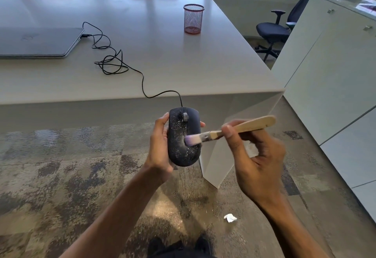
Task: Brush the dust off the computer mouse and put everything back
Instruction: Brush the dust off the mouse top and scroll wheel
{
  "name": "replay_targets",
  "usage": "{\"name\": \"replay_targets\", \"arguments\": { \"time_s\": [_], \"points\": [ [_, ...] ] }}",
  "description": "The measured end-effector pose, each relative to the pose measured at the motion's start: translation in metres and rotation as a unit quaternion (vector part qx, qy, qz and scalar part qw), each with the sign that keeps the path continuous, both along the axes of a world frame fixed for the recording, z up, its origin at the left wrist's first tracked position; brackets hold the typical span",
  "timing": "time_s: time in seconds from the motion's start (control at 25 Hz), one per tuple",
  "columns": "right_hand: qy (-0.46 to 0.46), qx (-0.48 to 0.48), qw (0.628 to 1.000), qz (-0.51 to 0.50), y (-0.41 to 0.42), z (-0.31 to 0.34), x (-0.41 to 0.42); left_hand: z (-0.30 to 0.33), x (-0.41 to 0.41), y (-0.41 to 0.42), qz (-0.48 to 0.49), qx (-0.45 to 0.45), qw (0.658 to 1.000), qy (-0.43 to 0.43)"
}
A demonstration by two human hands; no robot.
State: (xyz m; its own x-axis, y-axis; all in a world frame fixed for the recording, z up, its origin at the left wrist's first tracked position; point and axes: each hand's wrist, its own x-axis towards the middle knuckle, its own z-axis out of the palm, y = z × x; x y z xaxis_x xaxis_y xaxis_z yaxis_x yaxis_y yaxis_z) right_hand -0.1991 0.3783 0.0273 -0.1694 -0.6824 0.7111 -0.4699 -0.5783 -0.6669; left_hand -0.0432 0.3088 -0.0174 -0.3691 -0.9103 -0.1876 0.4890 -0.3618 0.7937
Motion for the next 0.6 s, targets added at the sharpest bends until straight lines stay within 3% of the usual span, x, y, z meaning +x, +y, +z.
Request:
{"name": "replay_targets", "arguments": {
  "time_s": [0.24,0.44,0.6],
  "points": [
    [-0.018,0.018,0.998,-0.066,-0.005,-0.007,-0.012,0.0,0.0,-0.004,-0.017,0.013,0.999,0.026],
    [-0.013,0.017,1.0,-0.011,0.004,-0.009,-0.004,-0.002,-0.002,-0.008,0.014,-0.007,1.0,-0.017],
    [-0.016,0.034,0.998,-0.058,0.0,-0.014,-0.012,0.0,-0.002,-0.008,0.026,-0.004,0.999,-0.029]
  ]
}}
